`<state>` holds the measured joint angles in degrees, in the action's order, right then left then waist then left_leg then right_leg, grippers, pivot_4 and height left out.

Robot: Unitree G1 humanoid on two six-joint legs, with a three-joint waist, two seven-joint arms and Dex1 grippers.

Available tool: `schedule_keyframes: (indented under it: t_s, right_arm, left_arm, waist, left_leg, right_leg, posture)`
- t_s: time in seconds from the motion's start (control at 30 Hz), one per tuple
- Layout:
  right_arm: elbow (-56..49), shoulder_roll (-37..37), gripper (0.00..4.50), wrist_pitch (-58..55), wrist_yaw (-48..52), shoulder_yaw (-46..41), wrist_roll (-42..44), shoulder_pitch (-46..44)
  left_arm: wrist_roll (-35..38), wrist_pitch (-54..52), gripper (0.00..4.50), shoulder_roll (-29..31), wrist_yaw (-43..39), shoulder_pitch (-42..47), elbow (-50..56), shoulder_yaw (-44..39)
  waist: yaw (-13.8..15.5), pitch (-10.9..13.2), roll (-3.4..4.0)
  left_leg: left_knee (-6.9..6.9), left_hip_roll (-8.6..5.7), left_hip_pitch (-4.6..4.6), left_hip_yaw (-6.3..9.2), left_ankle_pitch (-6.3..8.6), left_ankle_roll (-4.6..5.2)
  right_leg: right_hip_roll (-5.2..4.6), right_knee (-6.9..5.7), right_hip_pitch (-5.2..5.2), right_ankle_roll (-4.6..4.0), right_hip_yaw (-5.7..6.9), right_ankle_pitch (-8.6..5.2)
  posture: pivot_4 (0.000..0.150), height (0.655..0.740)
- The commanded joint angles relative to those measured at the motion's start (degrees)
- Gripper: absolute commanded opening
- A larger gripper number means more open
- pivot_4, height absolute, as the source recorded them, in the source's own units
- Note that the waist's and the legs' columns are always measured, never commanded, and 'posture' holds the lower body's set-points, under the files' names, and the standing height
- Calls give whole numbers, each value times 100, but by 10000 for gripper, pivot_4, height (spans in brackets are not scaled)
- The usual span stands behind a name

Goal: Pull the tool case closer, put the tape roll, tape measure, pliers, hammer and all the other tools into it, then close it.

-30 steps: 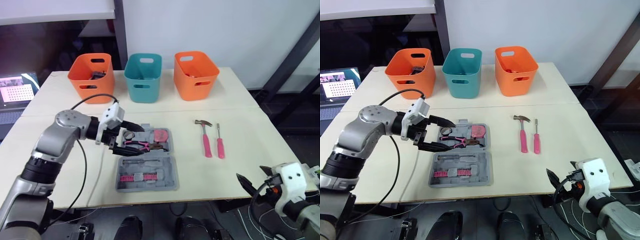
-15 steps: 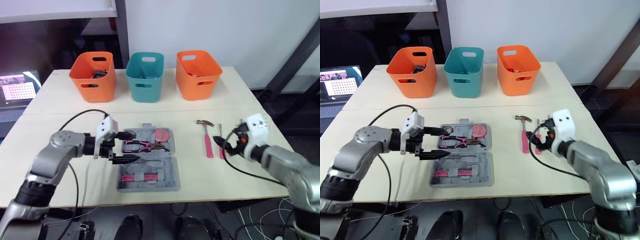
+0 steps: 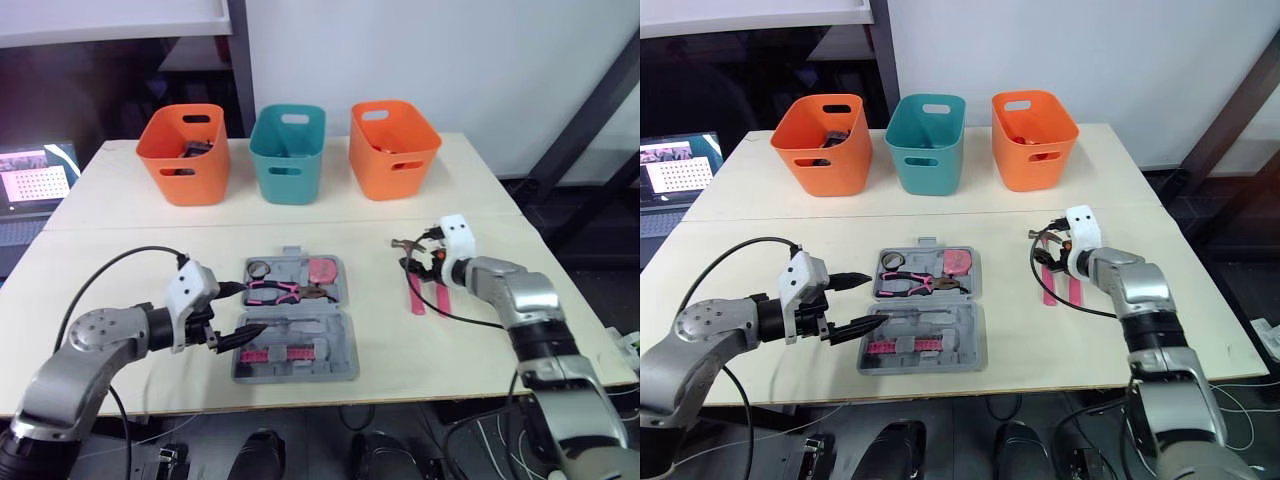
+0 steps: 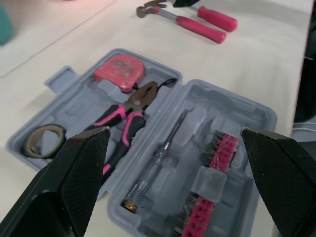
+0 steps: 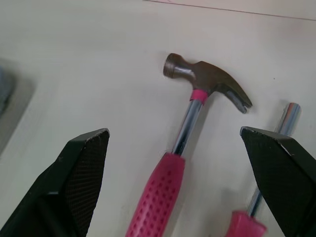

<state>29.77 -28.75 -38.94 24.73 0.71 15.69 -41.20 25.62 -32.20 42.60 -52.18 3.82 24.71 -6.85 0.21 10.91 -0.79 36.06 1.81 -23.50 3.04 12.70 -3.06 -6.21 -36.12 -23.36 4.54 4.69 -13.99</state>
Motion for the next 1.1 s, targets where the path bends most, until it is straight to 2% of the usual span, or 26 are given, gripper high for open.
schedule_keyframes:
  t_s: [0.03,0.13,0.23,0.33,0.43,0.47,0.5,0.6,0.9,1.0,1.1]
  right_arm:
    - [901,224,45000,688,78,7,-304,-446]
    - [1751,473,45000,1086,48,-34,-485,-780]
    - [2423,645,37111,1353,-43,-108,-593,-989]
    - [2814,743,22595,1524,-88,-115,-724,-1056]
    - [2704,804,7553,1485,-3,-151,-738,-981]
    - [2634,814,3414,1452,23,-169,-738,-954]
    - [2450,815,1359,1341,72,-182,-713,-884]
    - [1804,815,1215,962,163,-178,-656,-621]
    - [-2551,1533,109,-2009,-895,-695,-9,1244]
    - [-3384,1752,109,-2525,-1278,-833,-15,1545]
    - [-3746,1916,109,-2809,-1593,-961,-59,1693]
  left_arm:
    - [52,18,44501,56,113,-21,204,-132]
    - [-24,61,44501,103,143,-21,165,-84]
    - [-67,104,45000,124,163,30,69,-44]
    - [-118,144,45000,131,171,89,-8,23]
    - [-168,189,45000,121,163,152,-90,91]
    - [-174,205,45000,122,156,157,-107,100]
    - [-189,235,45000,123,143,174,-154,120]
    - [-228,327,45000,130,106,206,-259,193]
    - [-357,577,45000,-25,0,433,-557,609]
    - [-388,644,45000,-37,-68,492,-646,685]
    - [-475,744,45000,-67,-117,602,-788,796]
  waist:
    - [-25,0,0]
    - [-84,0,1]
    - [-108,0,1]
    - [-119,0,1]
    - [-122,0,2]
    - [-126,0,2]
    - [-126,0,2]
    - [-122,-1,3]
    - [-97,-4,4]
    - [-94,-2,7]
    - [-81,-2,8]
  left_leg:
    - [-2,0,0,0,0,0]
    - [-6,1,0,1,0,0]
    - [-9,0,1,0,0,0]
    - [-10,1,2,0,0,0]
    - [-9,3,9,0,0,0]
    - [-9,4,10,0,0,0]
    - [-8,6,11,1,0,0]
    - [-9,10,11,3,0,0]
    - [-35,16,11,14,0,0]
    - [-35,17,11,14,0,0]
    - [-32,17,10,15,0,0]
  right_leg:
    - [1,0,0,2,-1,2]
    - [3,-1,-1,13,-1,8]
    - [3,0,-1,16,-4,10]
    - [4,-1,-1,16,-4,10]
    - [8,-3,2,14,-6,10]
    - [9,-4,3,14,-7,11]
    - [12,-4,3,13,-8,11]
    - [18,-5,2,11,-11,11]
    - [31,-4,-5,13,-10,11]
    - [31,-4,-8,11,-10,11]
    - [31,-3,-9,-8,-11,2]
  posture:
    - [1500,7400]
    - [1500,7400]
    - [1500,7400]
    - [1500,7400]
    - [1500,7400]
    - [1500,7400]
    - [1500,7400]
    - [1500,7400]
    - [1500,7400]
    - [1500,7400]
    - [1500,7400]
